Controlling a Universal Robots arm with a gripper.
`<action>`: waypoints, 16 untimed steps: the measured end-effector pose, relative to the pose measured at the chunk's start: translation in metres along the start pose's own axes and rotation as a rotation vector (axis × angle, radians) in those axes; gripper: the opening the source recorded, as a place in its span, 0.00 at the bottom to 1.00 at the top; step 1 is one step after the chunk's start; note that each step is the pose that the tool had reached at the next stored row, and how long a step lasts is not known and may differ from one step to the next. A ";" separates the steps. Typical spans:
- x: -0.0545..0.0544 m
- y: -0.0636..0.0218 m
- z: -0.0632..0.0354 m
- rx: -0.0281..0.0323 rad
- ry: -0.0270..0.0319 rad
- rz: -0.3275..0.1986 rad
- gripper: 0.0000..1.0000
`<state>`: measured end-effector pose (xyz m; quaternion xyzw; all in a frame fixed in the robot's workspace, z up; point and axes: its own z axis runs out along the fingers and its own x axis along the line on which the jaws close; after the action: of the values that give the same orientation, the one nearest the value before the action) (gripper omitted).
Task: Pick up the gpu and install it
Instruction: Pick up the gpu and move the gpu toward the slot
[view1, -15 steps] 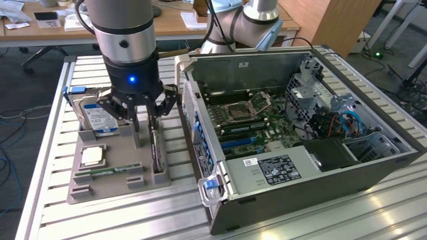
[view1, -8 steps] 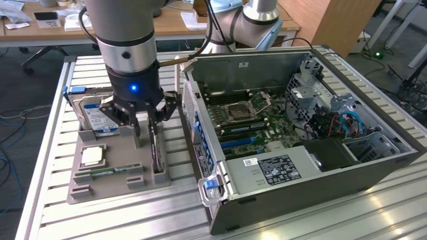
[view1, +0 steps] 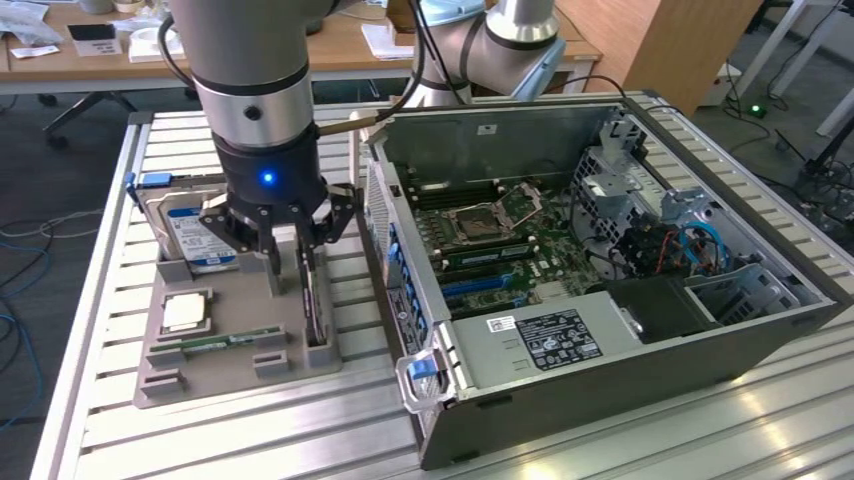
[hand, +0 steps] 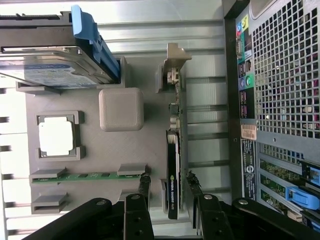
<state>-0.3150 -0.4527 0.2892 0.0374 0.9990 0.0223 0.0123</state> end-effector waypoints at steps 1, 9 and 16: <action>0.000 0.0000 0.0003 0.0000 0.0000 0.000 0.42; -0.001 0.0001 0.0006 -0.0001 -0.0002 0.000 0.42; -0.002 -0.0001 0.0055 -0.0001 -0.0001 0.000 0.42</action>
<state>-0.3132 -0.4527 0.2838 0.0374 0.9990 0.0223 0.0124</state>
